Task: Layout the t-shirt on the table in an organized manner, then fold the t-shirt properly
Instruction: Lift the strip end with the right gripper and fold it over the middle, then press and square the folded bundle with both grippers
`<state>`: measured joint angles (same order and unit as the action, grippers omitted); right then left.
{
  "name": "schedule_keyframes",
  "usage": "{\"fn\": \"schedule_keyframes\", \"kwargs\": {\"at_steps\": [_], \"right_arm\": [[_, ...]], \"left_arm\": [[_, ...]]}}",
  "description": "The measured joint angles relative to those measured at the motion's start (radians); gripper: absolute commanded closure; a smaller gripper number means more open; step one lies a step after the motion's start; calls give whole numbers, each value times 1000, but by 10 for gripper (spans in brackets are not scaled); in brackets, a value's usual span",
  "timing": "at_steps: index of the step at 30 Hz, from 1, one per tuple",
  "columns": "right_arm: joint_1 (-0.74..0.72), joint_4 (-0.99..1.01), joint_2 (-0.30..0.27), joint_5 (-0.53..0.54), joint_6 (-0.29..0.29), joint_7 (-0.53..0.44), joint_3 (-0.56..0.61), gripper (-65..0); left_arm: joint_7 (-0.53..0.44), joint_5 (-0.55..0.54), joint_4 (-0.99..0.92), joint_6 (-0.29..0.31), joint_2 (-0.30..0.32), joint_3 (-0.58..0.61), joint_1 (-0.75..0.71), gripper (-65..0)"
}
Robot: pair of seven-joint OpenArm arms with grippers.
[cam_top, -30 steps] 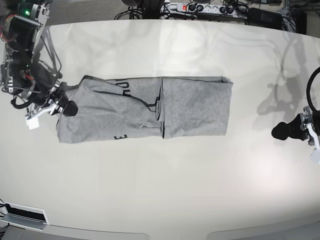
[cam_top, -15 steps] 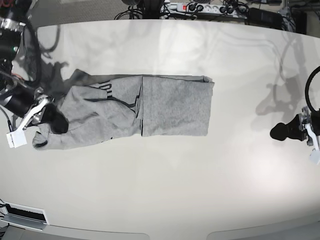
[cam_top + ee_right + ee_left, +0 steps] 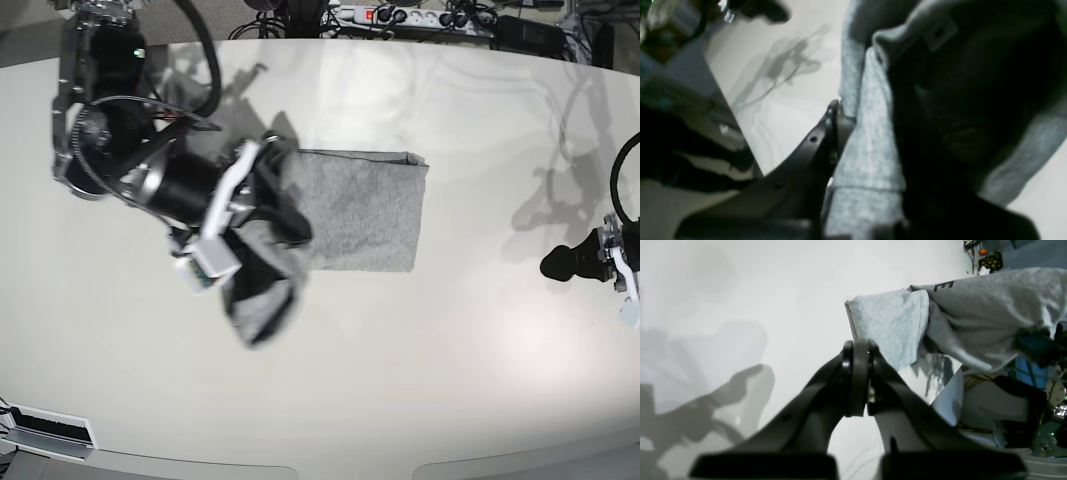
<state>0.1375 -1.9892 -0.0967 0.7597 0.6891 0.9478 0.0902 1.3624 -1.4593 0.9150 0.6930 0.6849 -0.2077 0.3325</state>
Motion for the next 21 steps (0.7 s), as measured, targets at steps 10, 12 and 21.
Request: {"fn": "schedule_keyframes", "kwargs": {"at_steps": [10,12,21], "right_arm": [[-150,109,134,-204,-16,-118,331,-214],[-195,127,156,-225,-17,-117,367,-401],[-332,126,144,-346,-16,18,371,-408]], "left_arm": [[0,0,0,0,0,0,0,0],[0,0,0,0,0,0,0,0],[41,0,0,0,14,0,3,0]]}}
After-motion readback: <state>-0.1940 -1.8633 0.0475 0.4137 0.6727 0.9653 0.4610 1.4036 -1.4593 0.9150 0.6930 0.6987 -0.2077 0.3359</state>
